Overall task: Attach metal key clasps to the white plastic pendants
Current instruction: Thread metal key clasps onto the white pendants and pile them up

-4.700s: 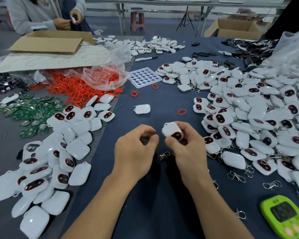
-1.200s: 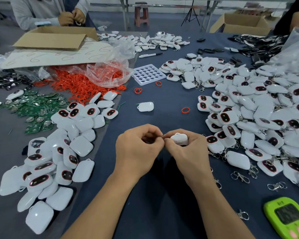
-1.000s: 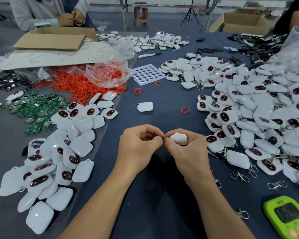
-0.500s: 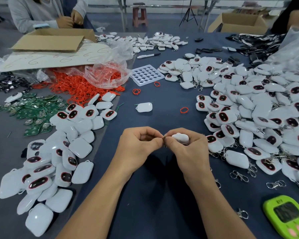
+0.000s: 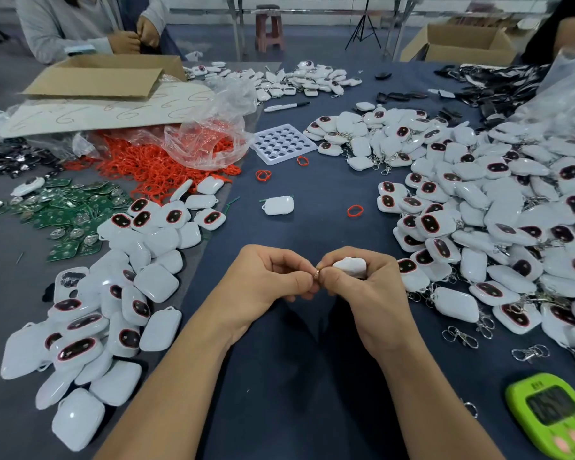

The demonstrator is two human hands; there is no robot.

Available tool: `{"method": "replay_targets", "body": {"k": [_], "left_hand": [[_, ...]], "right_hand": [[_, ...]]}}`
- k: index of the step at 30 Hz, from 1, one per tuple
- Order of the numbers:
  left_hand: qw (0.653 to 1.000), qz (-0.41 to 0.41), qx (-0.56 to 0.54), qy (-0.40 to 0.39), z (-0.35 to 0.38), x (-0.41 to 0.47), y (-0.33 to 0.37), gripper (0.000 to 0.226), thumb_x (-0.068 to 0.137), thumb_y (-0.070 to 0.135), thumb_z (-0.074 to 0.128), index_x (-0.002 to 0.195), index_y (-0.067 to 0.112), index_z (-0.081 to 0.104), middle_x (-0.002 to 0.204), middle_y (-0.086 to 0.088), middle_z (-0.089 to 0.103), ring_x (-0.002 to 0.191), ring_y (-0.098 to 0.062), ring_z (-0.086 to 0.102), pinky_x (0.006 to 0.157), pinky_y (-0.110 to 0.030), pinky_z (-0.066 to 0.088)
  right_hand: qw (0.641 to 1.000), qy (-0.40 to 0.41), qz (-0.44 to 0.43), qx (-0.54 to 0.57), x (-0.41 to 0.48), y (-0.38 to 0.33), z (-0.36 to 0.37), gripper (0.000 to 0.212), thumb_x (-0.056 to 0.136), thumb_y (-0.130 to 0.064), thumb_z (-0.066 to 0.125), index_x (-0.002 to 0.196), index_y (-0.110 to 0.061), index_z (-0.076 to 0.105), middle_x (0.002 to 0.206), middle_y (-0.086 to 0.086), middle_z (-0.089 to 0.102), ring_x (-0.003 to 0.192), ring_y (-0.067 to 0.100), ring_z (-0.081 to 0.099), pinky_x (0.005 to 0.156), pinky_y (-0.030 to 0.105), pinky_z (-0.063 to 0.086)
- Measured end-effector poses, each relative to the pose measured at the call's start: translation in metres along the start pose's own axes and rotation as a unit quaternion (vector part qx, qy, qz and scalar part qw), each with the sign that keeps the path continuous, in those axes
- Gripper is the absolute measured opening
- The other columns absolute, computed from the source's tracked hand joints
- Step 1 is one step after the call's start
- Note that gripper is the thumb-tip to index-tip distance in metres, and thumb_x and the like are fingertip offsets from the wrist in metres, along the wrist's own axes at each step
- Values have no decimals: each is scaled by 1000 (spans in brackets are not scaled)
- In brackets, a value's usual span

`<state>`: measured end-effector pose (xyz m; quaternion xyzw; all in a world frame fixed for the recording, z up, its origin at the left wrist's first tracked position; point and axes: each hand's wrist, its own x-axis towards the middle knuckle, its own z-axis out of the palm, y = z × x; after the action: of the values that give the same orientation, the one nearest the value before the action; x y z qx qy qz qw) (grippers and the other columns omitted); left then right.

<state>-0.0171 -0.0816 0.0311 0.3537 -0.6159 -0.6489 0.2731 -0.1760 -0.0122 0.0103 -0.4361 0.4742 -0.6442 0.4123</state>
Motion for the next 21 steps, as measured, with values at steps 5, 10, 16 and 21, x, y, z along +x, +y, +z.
{"method": "replay_targets", "body": {"k": [5, 10, 16, 21], "left_hand": [[1000, 0, 14, 5, 1, 1, 0, 7, 75, 17, 76, 78, 21, 81, 82, -12, 78, 73, -19, 74, 61, -19, 52], [1000, 3, 26, 0, 0, 1, 0, 8, 76, 15, 76, 79, 20, 81, 81, -12, 78, 72, -18, 75, 61, -19, 53], [999, 11, 49, 10, 2, 2, -1, 10, 74, 15, 73, 75, 23, 80, 77, -9, 78, 69, -16, 74, 60, -18, 52], [999, 15, 36, 5, 1, 2, -2, 13, 74, 10, 73, 73, 21, 80, 75, -10, 77, 67, -16, 74, 61, -17, 53]], "right_hand": [[1000, 0, 6, -8, 1, 0, -1, 20, 77, 5, 65, 70, -11, 74, 69, 5, 71, 60, 9, 64, 59, 17, 50], [1000, 6, 14, -24, 0, 1, -1, 15, 75, 2, 65, 70, -10, 73, 68, 7, 70, 60, 11, 63, 58, 19, 49], [1000, 1, 12, -28, 0, 0, 0, 17, 74, 3, 65, 69, -10, 74, 66, 6, 69, 59, 12, 63, 58, 19, 49], [1000, 1, 9, -28, 1, 0, 0, 18, 74, 4, 64, 68, -10, 73, 65, 6, 69, 57, 11, 63, 57, 18, 49]]}}
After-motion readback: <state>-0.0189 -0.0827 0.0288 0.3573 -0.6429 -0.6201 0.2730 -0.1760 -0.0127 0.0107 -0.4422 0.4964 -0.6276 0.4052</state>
